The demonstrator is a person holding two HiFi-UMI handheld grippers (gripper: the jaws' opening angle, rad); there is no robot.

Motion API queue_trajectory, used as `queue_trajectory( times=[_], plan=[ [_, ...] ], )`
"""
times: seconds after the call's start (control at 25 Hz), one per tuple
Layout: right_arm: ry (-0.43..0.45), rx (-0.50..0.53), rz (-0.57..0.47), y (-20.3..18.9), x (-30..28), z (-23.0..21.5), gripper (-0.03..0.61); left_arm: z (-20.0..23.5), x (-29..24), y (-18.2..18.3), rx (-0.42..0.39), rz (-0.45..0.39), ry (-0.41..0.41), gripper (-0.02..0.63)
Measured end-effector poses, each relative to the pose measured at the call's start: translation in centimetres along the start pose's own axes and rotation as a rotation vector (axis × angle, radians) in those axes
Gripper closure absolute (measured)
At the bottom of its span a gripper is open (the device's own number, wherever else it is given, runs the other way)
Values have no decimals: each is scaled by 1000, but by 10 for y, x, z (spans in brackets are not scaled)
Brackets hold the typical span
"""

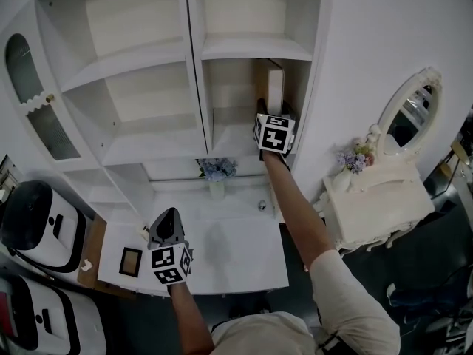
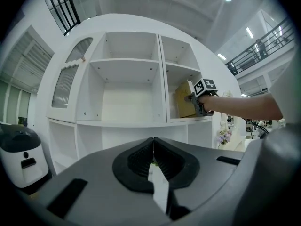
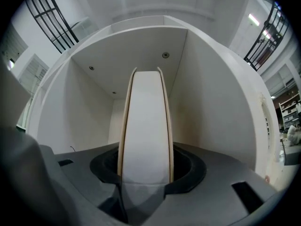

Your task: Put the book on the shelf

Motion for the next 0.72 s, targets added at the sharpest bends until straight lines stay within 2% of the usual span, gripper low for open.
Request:
queue_trajectory(
  times=[0.44, 0.72],
  plan=[
    [11, 15, 86, -17, -27, 0, 344, -18, -11, 6, -10, -12, -46, 597],
    [-35, 29, 89, -16, -37, -5, 345, -58, -30, 19, -39, -31, -129, 597]
  ],
)
Point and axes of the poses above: the fingertips, and each gripper's own axes: x backward along the fingers, z to its left, y out of its top, the point moved 1 cm from there along x, backward along the fingers, and after that the axes turned 11 degrees about -y, right-handed, at the moved point
